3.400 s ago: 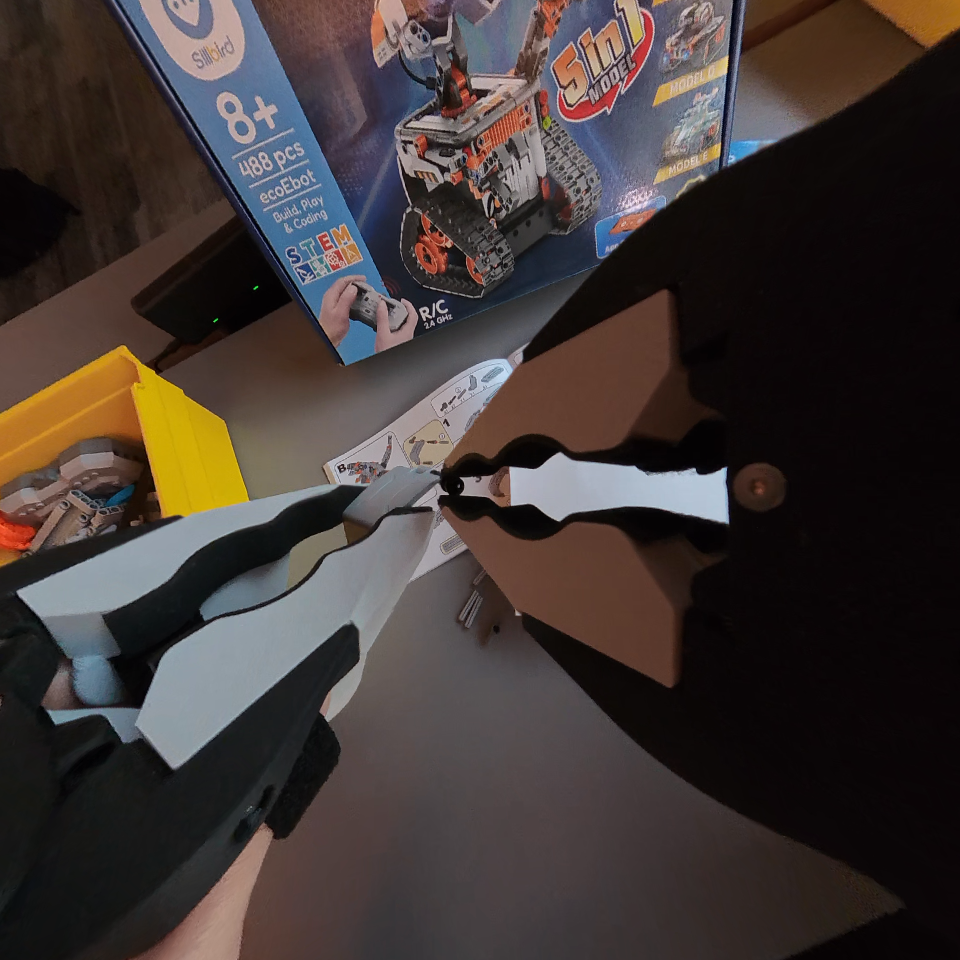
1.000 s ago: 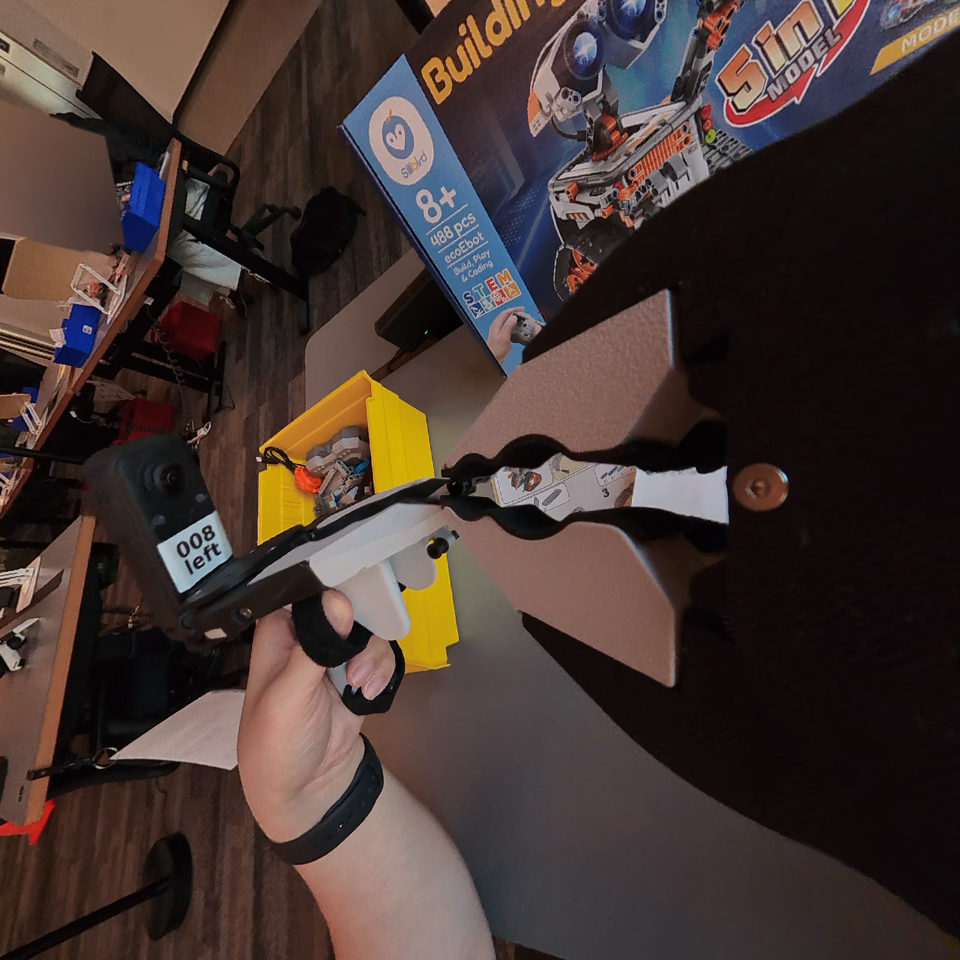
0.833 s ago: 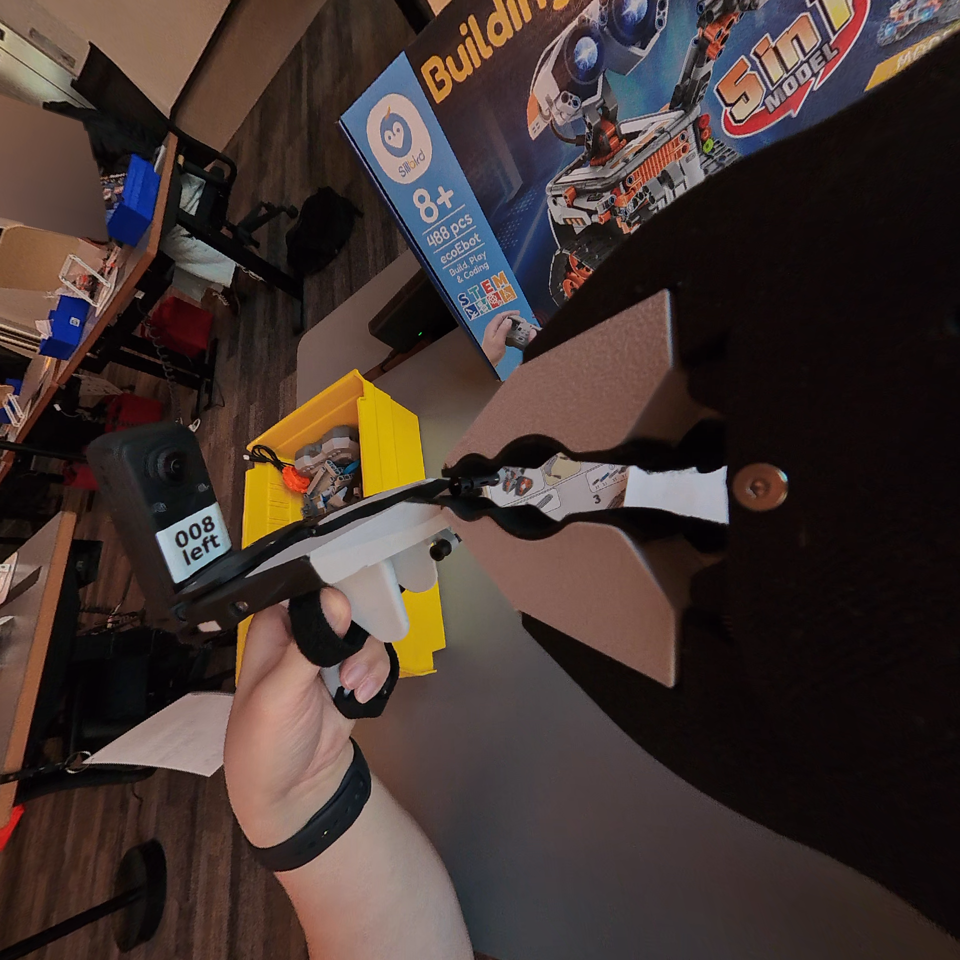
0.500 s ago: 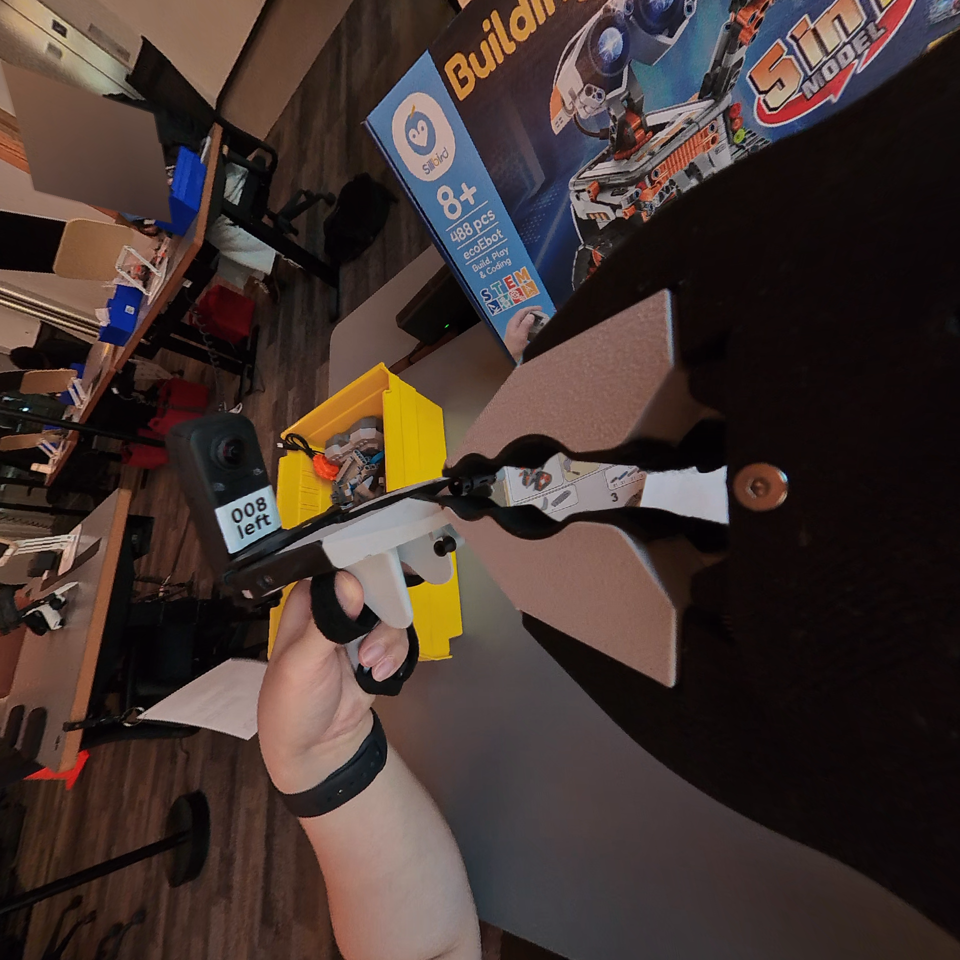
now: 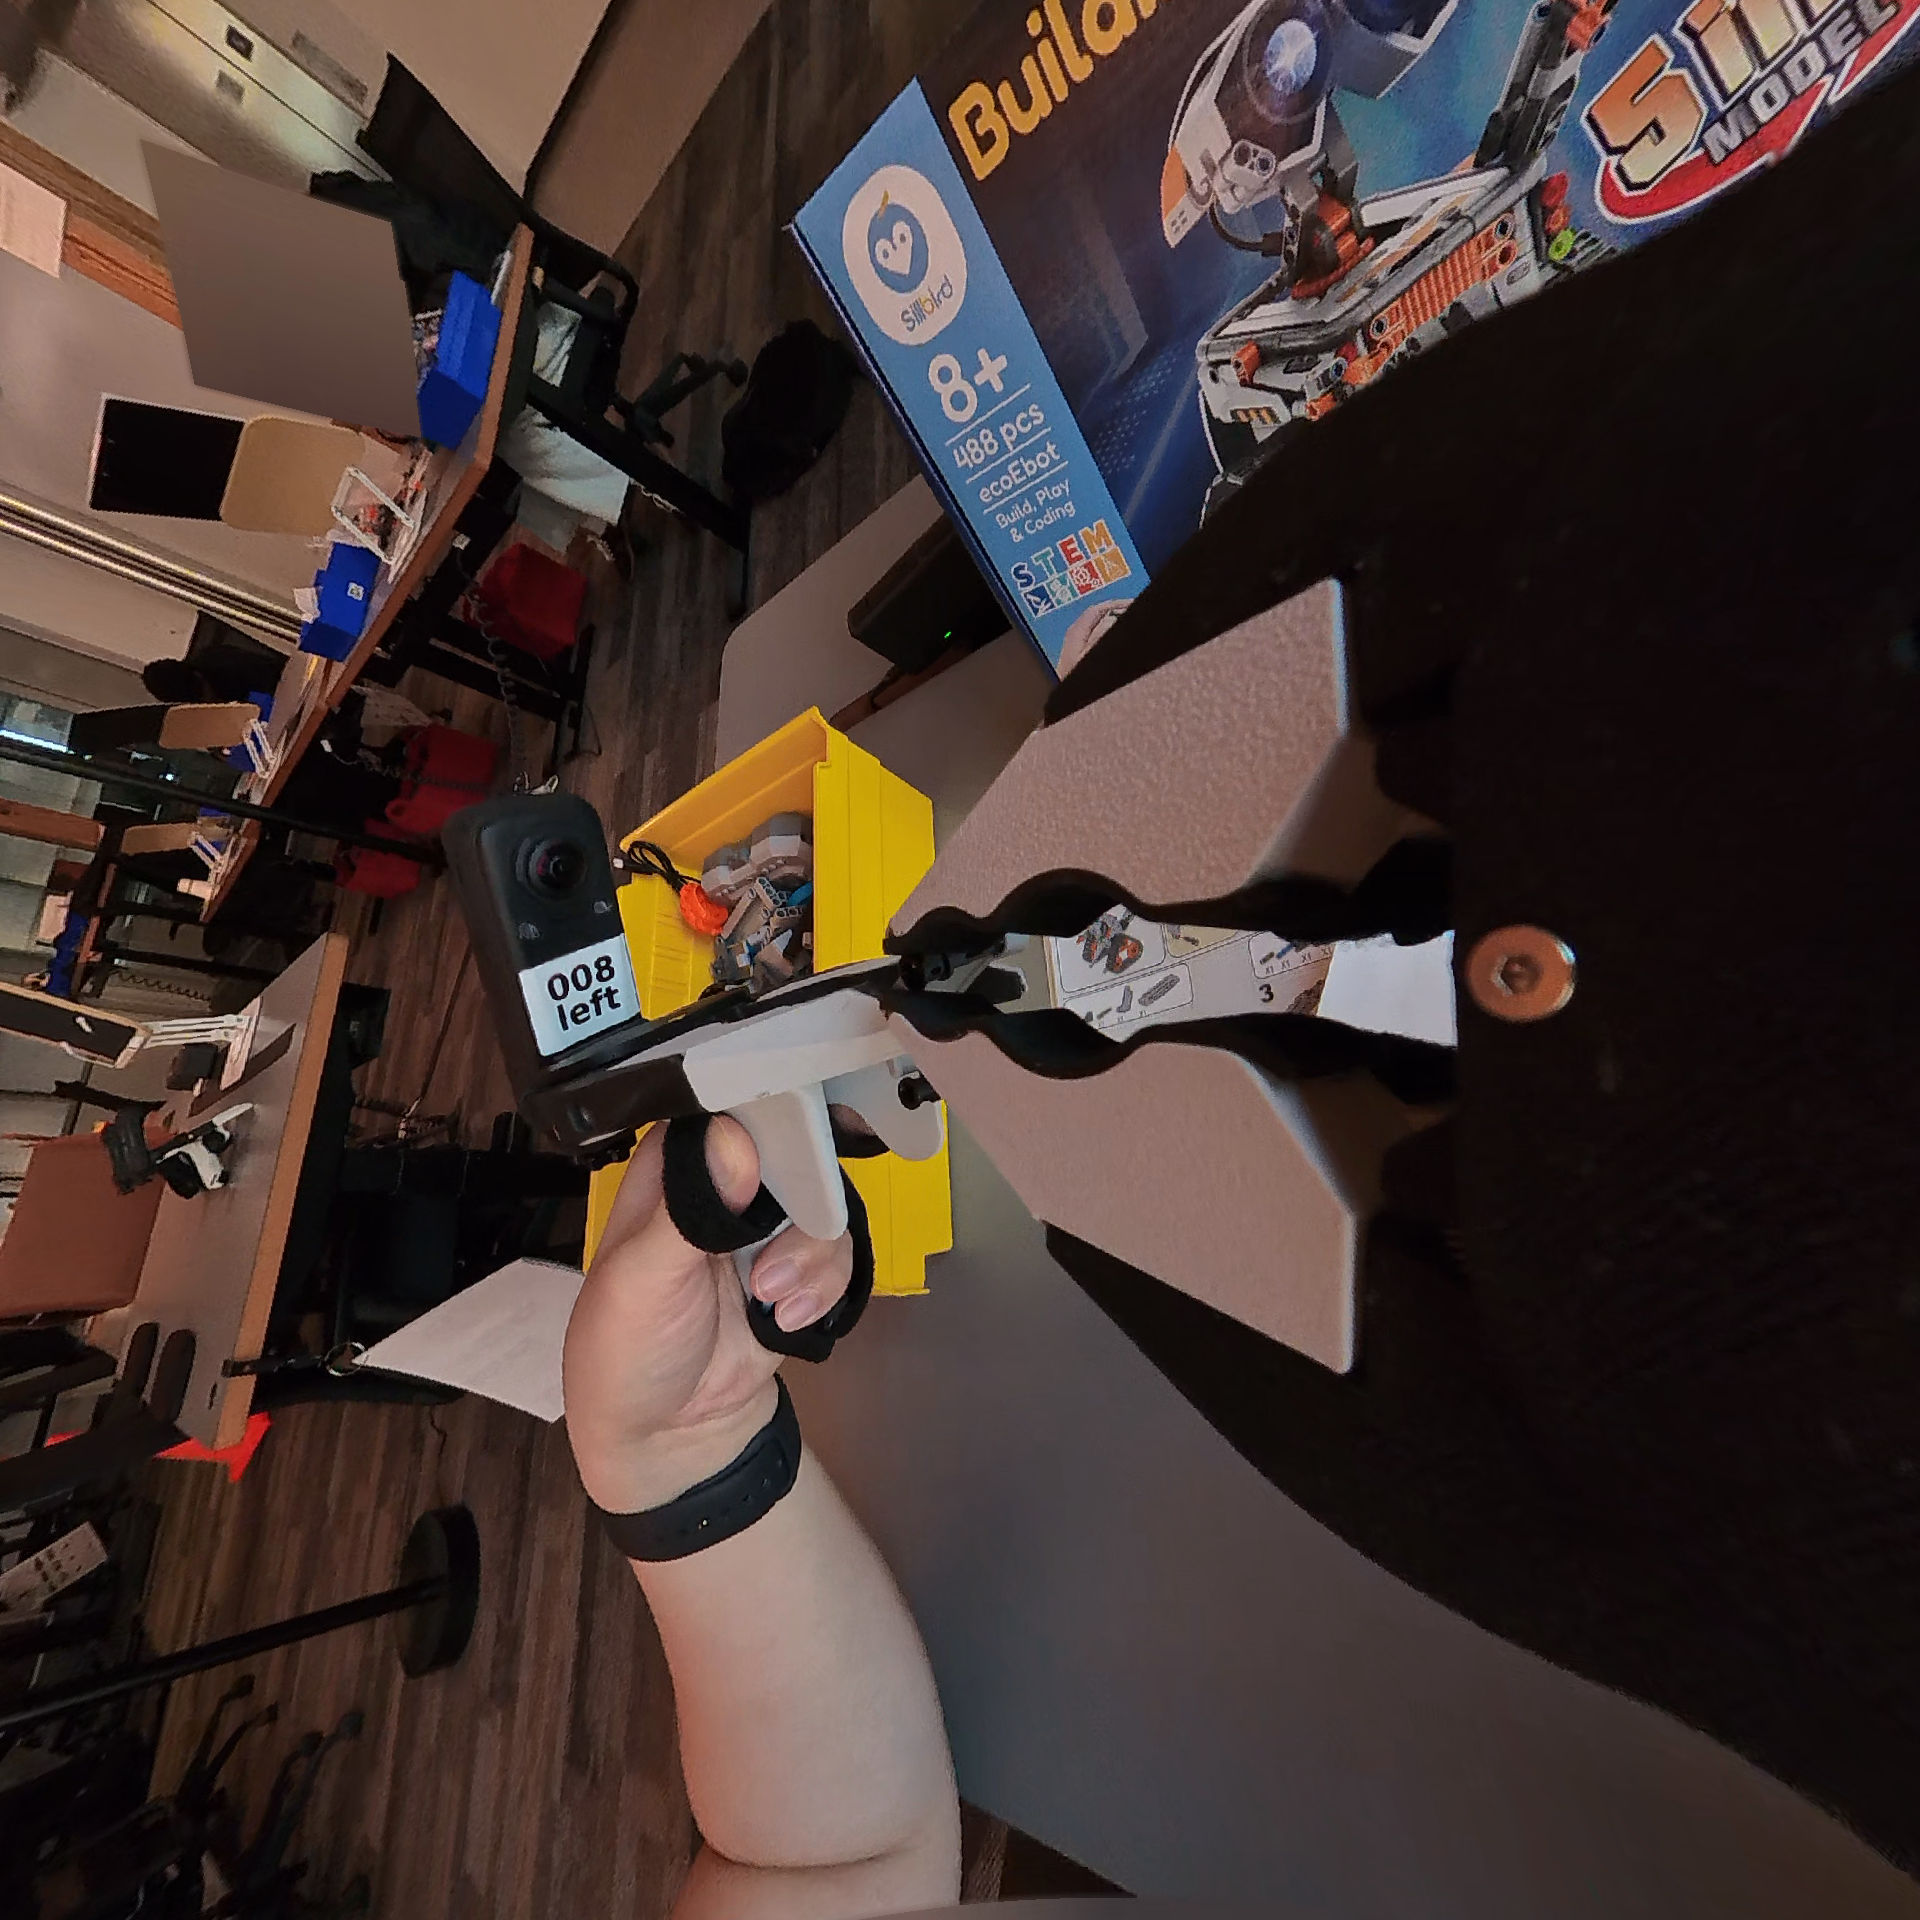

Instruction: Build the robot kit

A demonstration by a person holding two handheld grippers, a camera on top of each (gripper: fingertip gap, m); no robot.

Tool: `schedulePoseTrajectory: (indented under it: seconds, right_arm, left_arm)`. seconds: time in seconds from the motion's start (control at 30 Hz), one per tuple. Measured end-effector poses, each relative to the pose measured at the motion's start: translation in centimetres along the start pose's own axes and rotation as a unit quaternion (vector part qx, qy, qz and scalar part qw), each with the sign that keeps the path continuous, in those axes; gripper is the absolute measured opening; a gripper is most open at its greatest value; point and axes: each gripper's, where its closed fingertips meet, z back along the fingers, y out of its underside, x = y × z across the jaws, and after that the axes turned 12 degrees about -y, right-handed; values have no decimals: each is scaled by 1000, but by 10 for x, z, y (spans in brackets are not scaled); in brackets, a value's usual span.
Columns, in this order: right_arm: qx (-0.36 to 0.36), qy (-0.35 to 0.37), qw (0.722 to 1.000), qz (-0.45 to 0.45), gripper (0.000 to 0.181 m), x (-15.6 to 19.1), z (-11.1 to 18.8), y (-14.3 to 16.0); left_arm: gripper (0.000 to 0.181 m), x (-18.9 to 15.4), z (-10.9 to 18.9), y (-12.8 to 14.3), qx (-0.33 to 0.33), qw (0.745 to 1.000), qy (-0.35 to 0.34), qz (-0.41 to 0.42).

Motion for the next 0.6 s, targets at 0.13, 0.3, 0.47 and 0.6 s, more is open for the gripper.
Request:
schedulePoseTrajectory:
  seconds: [0.13, 0.3, 0.47, 0.6]
  right_arm:
    - [-1, 3, 1000, -6, 5, -2, 2, 0]
    - [-1, 2, 1000, -7, 5, -3, 2, 1]
    - [7, -2, 1000, -15, 5, -4, 0, 8]
    - [9, -11, 1000, -28, 5, -6, -2, 14]
  left_arm:
    - [25, 1, -1, 0, 1, 1000, -1, 0]
    - [25, 2, -1, 0, 1, 1000, -1, 1]
    - [25, 6, -4, 4, 13, 1000, -1, 13]
    - [25, 9, -9, 6, 19, 999, 6, 28]
